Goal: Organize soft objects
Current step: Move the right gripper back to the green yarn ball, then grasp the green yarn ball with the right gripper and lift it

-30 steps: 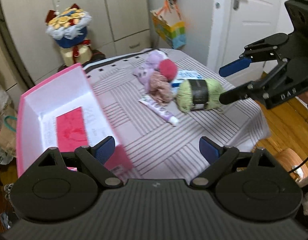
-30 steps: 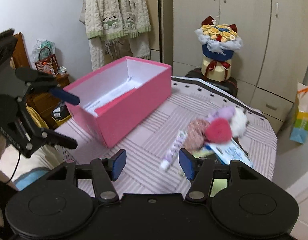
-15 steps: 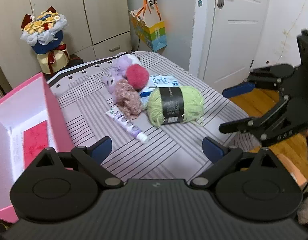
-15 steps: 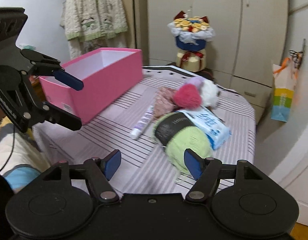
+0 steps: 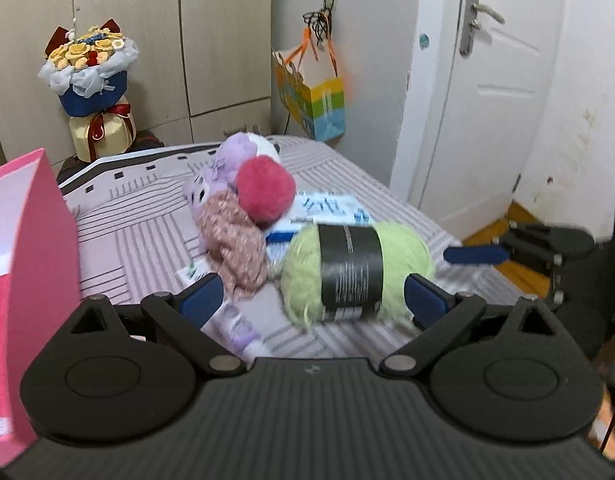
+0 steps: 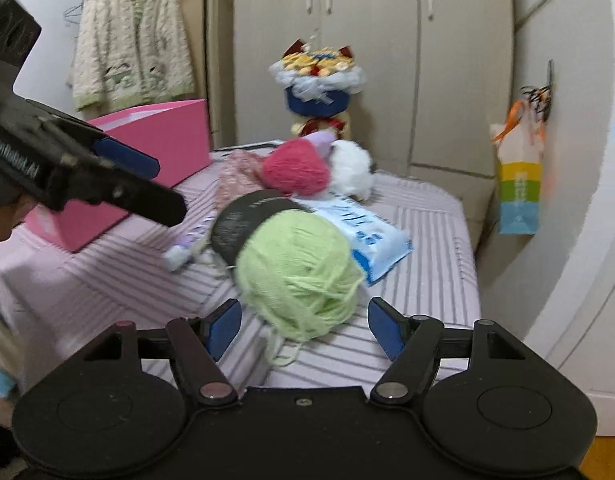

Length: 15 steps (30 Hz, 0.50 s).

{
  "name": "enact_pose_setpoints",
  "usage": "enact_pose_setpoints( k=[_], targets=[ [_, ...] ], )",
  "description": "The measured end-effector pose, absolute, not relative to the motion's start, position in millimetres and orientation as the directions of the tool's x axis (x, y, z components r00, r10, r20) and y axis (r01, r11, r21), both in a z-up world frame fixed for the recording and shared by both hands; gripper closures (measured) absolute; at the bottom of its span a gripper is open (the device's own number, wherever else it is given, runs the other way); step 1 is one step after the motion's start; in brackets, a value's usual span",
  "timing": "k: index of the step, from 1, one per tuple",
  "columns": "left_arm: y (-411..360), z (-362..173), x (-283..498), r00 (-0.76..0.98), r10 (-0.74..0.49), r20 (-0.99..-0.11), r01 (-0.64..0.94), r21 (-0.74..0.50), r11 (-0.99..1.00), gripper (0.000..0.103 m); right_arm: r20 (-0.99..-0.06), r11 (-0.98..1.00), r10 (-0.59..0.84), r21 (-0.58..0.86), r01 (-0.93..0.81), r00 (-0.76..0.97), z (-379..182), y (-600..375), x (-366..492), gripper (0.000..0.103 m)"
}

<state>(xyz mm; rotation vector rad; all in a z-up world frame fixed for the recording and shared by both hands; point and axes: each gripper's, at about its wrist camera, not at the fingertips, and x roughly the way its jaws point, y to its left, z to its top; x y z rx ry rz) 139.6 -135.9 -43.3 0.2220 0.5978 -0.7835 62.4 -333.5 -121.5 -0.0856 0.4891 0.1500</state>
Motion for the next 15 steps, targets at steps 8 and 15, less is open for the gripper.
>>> enact_pose_setpoints(
  k=[8, 15],
  targets=[
    [-154.7, -61.3, 171.3, 0.490, -0.647, -0.585, 0.697, -0.184, 0.693, 0.008, -0.423, 0.990, 0.125, -0.005, -0.140, 0.897, -133.9, -326.6, 70.3, 0.015],
    [-154.8, -75.0, 179.3, 0.479, -0.671, -0.566, 0.673, -0.254, 0.694, 0.010, -0.426, 0.984, 0.137, 0.161, -0.074, 0.894, -142.2, -326.8, 80.2, 0.014]
  ],
)
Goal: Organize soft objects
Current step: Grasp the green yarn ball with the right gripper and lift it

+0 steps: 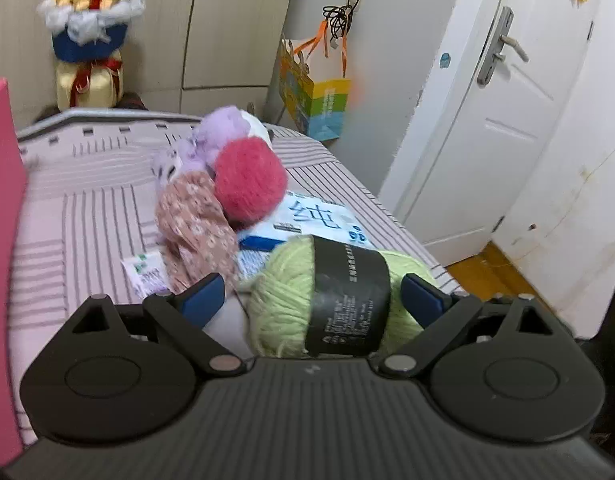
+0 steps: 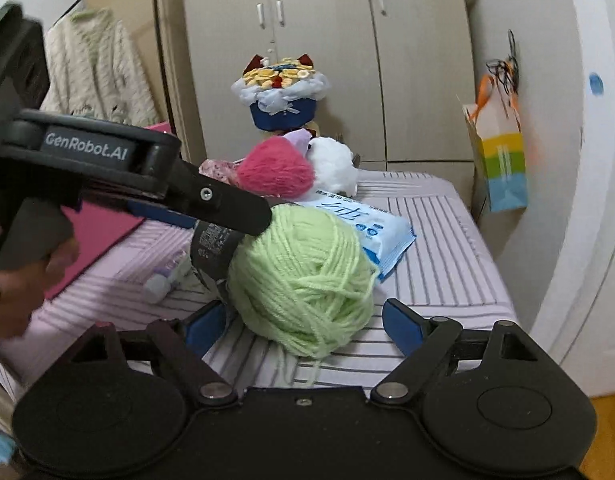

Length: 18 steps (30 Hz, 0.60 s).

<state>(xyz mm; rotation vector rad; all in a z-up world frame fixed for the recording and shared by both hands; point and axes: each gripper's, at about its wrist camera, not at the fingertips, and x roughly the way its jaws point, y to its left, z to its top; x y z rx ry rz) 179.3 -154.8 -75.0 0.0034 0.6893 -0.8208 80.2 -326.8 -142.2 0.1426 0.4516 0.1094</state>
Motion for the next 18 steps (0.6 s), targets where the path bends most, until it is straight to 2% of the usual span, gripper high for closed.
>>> enact_pose_setpoints(
  k=[3, 7, 15, 18],
  targets=[
    [-154.2, -80.3, 182.7, 0.449, -0.693, -0.564, 0.666, -0.305, 0.680, 0.016, -0.425, 0.970, 0.175, 0.228, -0.082, 0.888, -146.4, -326.6, 83.7, 0.014],
    [-154.4, -84.8, 181.6, 0.425, -0.714, -0.557, 0.670, -0.337, 0.662, 0.027, -0.420, 0.966, 0.160, 0.251, -0.055, 0.893, -149.6, -325.4, 88.3, 0.013],
    [-152.1, -87.7, 168.5, 0.361, -0.739, -0.568, 0.696, -0.364, 0.619, 0.028, -0.407, 0.973, 0.135, 0.225, -0.045, 0.903, -148.9, -315.1, 85.7, 0.010],
    [-151.9, -87.1, 159.1, 0.369, -0.732, -0.573, 0.696, -0.352, 0.626, 0.024, -0.410, 0.978, 0.131, 0.202, -0.050, 0.903, -148.3, -307.1, 82.1, 0.008]
  ],
)
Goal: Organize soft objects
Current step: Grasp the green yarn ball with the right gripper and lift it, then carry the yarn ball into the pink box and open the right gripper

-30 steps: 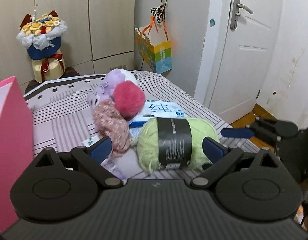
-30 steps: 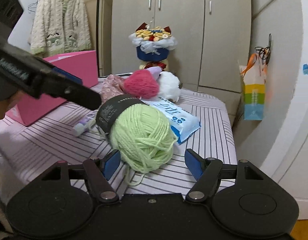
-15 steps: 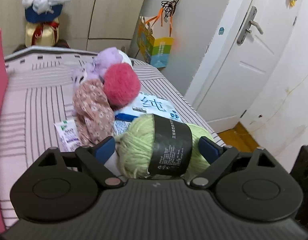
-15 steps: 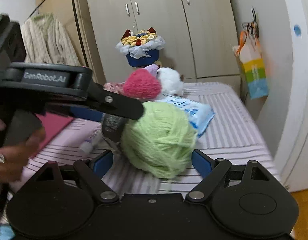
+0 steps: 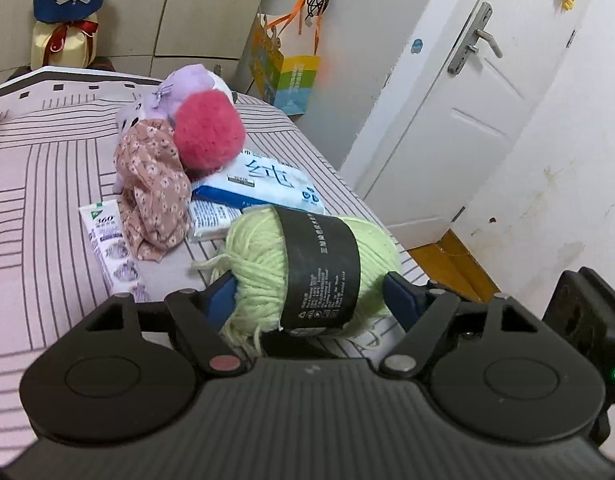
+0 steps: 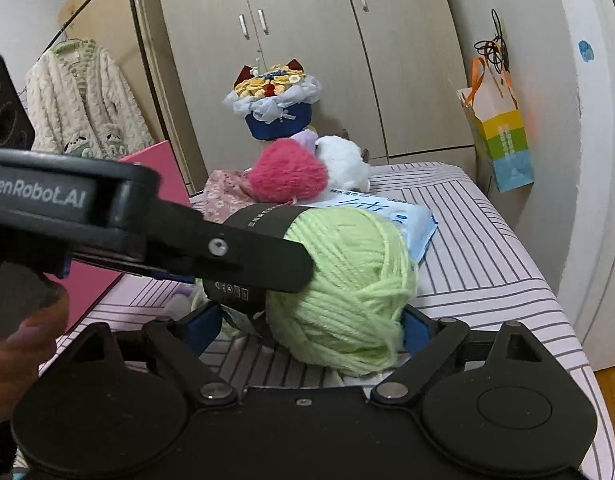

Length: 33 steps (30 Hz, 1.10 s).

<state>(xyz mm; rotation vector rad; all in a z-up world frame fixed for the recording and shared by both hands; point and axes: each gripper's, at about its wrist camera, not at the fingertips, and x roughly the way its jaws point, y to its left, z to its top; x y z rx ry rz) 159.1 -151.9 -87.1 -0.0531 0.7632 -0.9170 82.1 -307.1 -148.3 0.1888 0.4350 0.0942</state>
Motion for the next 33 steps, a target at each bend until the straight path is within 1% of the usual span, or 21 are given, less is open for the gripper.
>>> enact_pose_setpoints(
  k=[4, 9, 15, 18, 27, 30, 33],
  targets=[
    [-148.7, -84.0, 147.0, 0.349, -0.741, -0.574, 0.705, -0.360, 0.611, 0.021, -0.418, 0.989, 0.099, 0.145, -0.041, 0.903, -146.8, -296.1, 75.3, 0.005],
    [-143.1, -77.4, 130.4, 0.355, -0.716, -0.600, 0.706, -0.331, 0.627, 0.021, -0.441, 0.989, 0.110, 0.138, -0.054, 0.891, -138.4, -288.5, 65.3, 0.005],
    [-130.6, -66.2, 112.7, 0.357, -0.703, -0.615, 0.702, -0.320, 0.636, 0.021, -0.456, 0.996, 0.093, 0.037, -0.085, 0.885, -123.6, -269.0, 50.0, 0.004],
    [-120.9, -61.6, 108.1, 0.345, -0.704, -0.621, 0.692, -0.338, 0.637, 0.021, -0.467, 0.994, 0.095, -0.006, -0.110, 0.879, -114.5, -259.9, 45.0, 0.004],
    [-79.4, -44.5, 95.2, 0.339, -0.694, -0.635, 0.650, -0.376, 0.661, 0.021, -0.494, 0.958, 0.157, -0.134, -0.254, 0.855, -86.1, -224.2, 34.3, 0.004],
    [-59.1, -35.1, 89.3, 0.333, -0.686, -0.646, 0.631, -0.389, 0.672, 0.021, -0.504, 0.940, 0.197, -0.146, -0.308, 0.841, -76.1, -208.8, 29.3, 0.004],
    [-39.8, -25.0, 81.5, 0.346, -0.667, -0.660, 0.618, -0.375, 0.691, 0.021, -0.505, 0.924, 0.235, -0.148, -0.351, 0.830, -66.8, -191.1, 23.5, 0.004]
  ],
)
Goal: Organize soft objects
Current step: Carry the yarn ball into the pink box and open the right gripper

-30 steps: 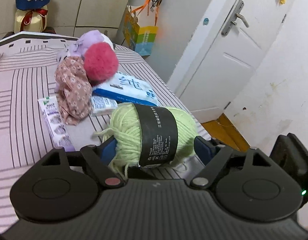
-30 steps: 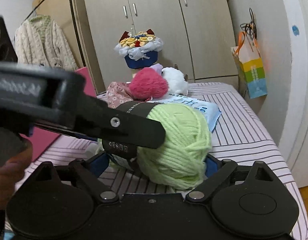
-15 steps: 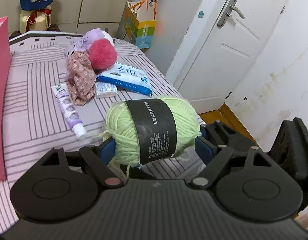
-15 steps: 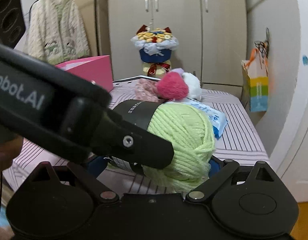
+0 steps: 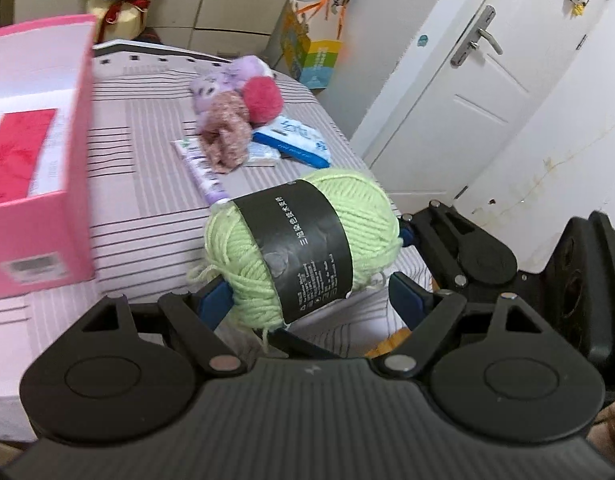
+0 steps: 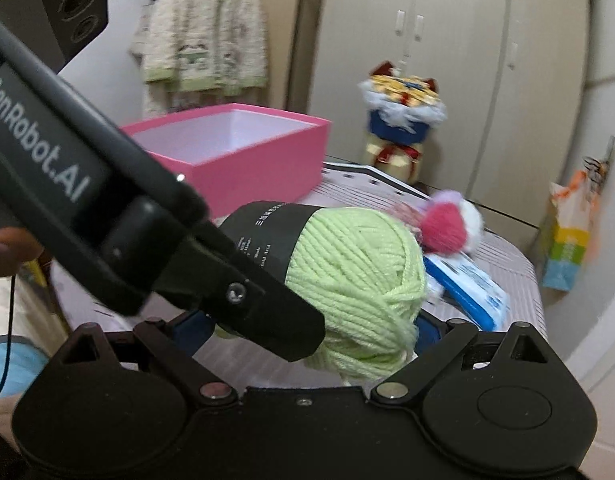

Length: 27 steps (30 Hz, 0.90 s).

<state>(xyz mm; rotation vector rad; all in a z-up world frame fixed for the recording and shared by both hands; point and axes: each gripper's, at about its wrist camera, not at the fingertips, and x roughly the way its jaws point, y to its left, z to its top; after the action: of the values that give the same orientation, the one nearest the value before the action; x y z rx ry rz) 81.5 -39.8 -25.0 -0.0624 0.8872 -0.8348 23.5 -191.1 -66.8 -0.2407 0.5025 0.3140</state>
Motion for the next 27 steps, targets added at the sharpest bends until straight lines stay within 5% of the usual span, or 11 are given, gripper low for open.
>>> enact_pose_setpoints(
  k=[12, 27],
  targets=[
    [31.8, 18.3, 66.6, 0.512, -0.570, -0.643, 0.556, -0.259, 0.790, 0.021, -0.445, 0.863, 0.387, -0.133, -0.487, 0.808, -28.1, -126.6, 35.5, 0.004],
    [87.3, 46.8, 140.5, 0.588, -0.494, -0.641, 0.480, -0.215, 0.851, 0.021, -0.431, 0.777, 0.569, 0.002, -0.630, 0.700, 4.2, -96.9, 131.7, 0.004]
  ],
)
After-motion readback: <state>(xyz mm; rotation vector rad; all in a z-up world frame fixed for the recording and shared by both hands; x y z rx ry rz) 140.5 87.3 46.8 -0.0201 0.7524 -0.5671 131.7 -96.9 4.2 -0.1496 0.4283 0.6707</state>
